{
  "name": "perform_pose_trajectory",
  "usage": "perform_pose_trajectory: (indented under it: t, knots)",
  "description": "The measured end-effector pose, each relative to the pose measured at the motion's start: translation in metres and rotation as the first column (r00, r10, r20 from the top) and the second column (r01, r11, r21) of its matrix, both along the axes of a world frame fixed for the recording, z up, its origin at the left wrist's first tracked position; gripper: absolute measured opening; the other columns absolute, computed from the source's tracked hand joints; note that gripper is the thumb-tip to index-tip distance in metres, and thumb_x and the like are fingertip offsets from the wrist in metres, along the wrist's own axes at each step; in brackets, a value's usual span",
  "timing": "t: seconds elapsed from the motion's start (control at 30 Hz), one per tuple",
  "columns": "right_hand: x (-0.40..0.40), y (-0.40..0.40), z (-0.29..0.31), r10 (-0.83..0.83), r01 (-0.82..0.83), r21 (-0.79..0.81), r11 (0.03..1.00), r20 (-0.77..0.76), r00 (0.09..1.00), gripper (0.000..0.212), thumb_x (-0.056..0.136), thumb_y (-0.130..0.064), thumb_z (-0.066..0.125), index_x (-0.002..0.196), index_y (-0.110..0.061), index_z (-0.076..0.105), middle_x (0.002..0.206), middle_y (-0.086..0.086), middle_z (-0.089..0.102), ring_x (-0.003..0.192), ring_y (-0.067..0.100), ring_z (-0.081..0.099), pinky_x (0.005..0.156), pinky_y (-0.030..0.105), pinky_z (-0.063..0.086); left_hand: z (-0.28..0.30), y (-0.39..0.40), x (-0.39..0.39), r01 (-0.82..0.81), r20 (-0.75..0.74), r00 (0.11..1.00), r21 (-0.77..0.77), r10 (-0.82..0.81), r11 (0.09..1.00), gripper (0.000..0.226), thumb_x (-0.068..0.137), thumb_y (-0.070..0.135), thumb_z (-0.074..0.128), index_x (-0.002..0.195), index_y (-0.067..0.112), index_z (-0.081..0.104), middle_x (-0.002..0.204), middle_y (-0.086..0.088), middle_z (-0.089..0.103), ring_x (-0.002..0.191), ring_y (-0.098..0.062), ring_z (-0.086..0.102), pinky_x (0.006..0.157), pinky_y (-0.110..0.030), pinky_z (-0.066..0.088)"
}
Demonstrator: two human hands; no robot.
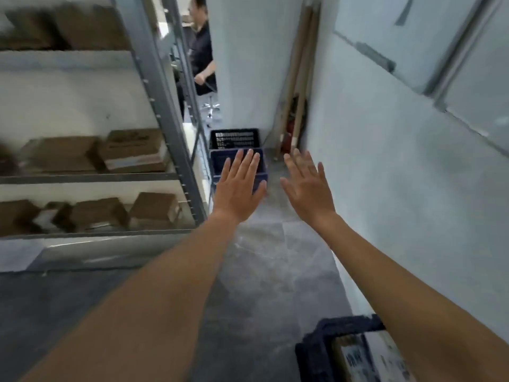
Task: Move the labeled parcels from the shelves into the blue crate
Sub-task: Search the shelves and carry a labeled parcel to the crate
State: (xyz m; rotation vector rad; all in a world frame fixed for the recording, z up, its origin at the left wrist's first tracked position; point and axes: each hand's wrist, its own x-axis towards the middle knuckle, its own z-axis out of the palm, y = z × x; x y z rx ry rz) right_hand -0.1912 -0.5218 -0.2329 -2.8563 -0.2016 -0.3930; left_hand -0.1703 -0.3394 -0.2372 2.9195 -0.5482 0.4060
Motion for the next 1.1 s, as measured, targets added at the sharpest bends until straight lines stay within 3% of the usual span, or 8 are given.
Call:
perform_pose_trajectory:
  t: [0.27, 0.5, 0.73, 0.93, 1.1]
  knots:
    - [0.054, 0.265, 0.022, 0.380, -0.379, -0.029, 0.925, 0.020, 0.925, 0.065, 0.099, -0.049, 0.011, 0.154, -0.017, 0.022, 0.161, 0.006, 0.019, 0.150, 0.023, 0.008, 0.120, 0.042, 0.004, 0.030, 0.269, -0.023, -0.448, 0.046, 0.894, 0.072, 0.446, 0.891, 0.072, 0.093, 0.051, 0.002, 0.154, 0.014, 0.006, 0.162, -0.004, 0.007, 0.149, -0.022, -0.002, 0.121, -0.039, -0.005]
    - [0.070, 0.458, 0.058, 0.562, -0.559, -0.060, 0.827, 0.091, 0.822, 0.059, 0.103, -0.045, 0.019, 0.155, -0.019, 0.017, 0.163, 0.006, 0.011, 0.151, 0.025, 0.002, 0.119, 0.041, -0.003, 0.074, 0.461, -0.068, -0.717, 0.164, 0.689, 0.004, 0.706, 0.698, 0.071, 0.093, 0.051, 0.006, 0.154, 0.014, 0.010, 0.161, -0.005, 0.012, 0.149, -0.022, 0.001, 0.122, -0.042, 0.001]
    - [0.082, 0.597, 0.087, 0.703, -0.698, -0.086, 0.711, 0.100, 0.704, 0.058, 0.102, -0.045, 0.017, 0.155, -0.021, 0.014, 0.164, 0.004, 0.005, 0.151, 0.024, -0.004, 0.120, 0.044, -0.002, 0.099, 0.568, -0.097, -0.839, 0.228, 0.529, -0.004, 0.817, 0.545, 0.063, 0.099, 0.045, 0.015, 0.154, 0.013, 0.009, 0.162, -0.005, 0.008, 0.149, -0.022, -0.003, 0.122, -0.043, 0.001]
    - [0.117, 0.688, 0.097, 0.795, -0.789, -0.102, 0.605, 0.120, 0.594, 0.056, 0.104, -0.043, 0.022, 0.155, -0.022, 0.014, 0.164, 0.005, 0.005, 0.151, 0.024, -0.002, 0.121, 0.045, 0.000, 0.102, 0.637, -0.087, -0.908, 0.252, 0.403, -0.014, 0.880, 0.419, 0.068, 0.096, 0.049, 0.010, 0.154, 0.014, 0.010, 0.162, -0.005, 0.008, 0.149, -0.021, -0.003, 0.121, -0.041, -0.004]
    - [0.155, 0.748, 0.101, 0.838, -0.830, -0.118, 0.545, 0.104, 0.535, 0.057, 0.104, -0.041, 0.022, 0.156, -0.020, 0.012, 0.164, 0.005, 0.003, 0.151, 0.024, -0.004, 0.120, 0.043, -0.002, 0.111, 0.683, -0.065, -0.938, 0.224, 0.280, -0.142, 0.934, 0.315, 0.066, 0.098, 0.048, 0.019, 0.154, 0.016, 0.002, 0.162, -0.002, 0.000, 0.149, -0.019, -0.009, 0.120, -0.038, -0.008]
